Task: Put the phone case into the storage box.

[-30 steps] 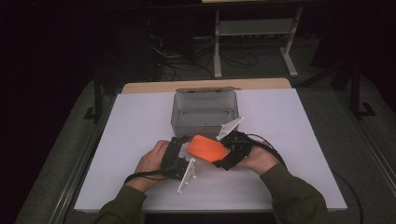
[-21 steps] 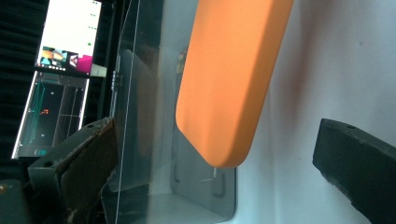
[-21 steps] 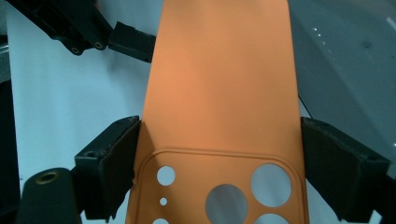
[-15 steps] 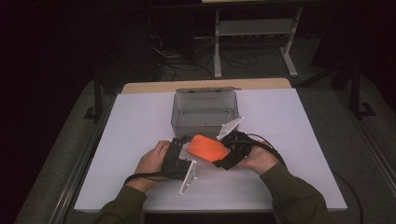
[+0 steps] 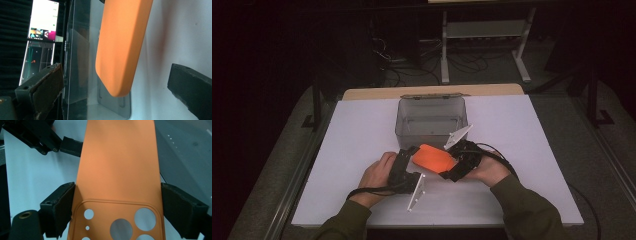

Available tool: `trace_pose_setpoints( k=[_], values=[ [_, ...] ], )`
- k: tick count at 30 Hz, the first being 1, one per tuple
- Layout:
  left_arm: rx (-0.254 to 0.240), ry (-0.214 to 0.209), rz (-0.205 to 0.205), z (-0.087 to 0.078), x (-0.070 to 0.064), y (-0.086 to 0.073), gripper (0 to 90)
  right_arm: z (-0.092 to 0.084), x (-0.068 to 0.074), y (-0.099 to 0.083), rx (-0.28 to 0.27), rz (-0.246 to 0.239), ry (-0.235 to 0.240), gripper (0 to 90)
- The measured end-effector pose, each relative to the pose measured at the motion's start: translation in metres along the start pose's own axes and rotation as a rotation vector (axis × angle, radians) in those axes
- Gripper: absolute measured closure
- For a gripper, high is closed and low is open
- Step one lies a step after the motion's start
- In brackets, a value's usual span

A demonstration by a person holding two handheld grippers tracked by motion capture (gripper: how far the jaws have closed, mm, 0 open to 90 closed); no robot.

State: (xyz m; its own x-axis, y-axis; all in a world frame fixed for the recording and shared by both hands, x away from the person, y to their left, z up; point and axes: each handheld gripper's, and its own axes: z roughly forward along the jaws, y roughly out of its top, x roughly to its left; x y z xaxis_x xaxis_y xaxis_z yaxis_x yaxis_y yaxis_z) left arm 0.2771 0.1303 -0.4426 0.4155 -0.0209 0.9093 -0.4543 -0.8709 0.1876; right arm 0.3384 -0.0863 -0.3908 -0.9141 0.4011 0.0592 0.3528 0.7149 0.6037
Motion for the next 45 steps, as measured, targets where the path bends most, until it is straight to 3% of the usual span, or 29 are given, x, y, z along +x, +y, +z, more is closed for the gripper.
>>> trace_pose_setpoints(
  k=[22,45],
  values=[
    [0.019,0.051,0.031,0.006,-0.005,0.013,0.0,0.000,0.002,0.004,-0.003,-0.002,0.000,14.8],
    [0.048,0.109,0.054,0.006,-0.010,0.020,2.5,0.010,0.009,0.019,-0.005,-0.022,0.026,14.7]
  ],
)
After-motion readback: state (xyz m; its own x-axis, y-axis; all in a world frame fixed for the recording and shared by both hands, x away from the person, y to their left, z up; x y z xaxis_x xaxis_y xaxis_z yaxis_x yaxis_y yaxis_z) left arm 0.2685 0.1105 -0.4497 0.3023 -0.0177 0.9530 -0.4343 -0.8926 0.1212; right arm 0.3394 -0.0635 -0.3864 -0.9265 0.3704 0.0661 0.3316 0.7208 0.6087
